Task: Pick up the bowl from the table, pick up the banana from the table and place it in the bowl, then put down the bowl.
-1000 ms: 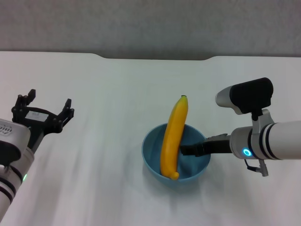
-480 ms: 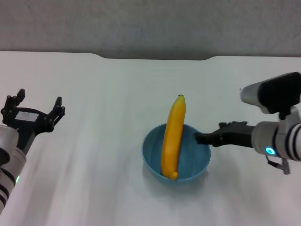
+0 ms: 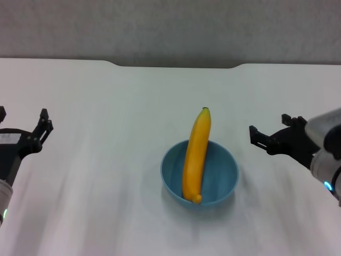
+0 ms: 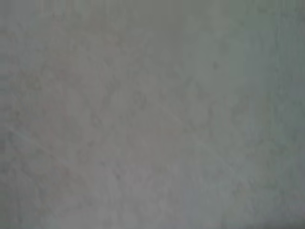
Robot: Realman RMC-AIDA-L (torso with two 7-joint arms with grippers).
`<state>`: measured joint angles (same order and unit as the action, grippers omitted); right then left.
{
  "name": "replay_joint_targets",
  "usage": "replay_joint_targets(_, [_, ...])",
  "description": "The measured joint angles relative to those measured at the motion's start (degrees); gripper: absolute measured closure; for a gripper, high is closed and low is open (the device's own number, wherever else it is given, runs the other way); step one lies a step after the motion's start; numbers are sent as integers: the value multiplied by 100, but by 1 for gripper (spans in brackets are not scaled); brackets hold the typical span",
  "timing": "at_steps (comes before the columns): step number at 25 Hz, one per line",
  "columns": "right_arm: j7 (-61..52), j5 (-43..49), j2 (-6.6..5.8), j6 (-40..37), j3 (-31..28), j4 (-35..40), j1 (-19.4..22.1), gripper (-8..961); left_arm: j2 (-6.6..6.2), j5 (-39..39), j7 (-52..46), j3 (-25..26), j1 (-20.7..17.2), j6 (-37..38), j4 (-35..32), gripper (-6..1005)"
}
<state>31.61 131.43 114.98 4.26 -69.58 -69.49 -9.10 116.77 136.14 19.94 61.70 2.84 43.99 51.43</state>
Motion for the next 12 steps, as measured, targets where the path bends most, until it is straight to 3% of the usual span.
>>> replay_joint_targets(4, [-24,-1,-1,-1287,576,524,34,66,11,1,-219,-281,174,575,-504,91])
replay_joint_targets(12, [-505,29,12,-3968,1922,1959,-204,69,15,-1,-1548,-852,624,1306,-1482,91])
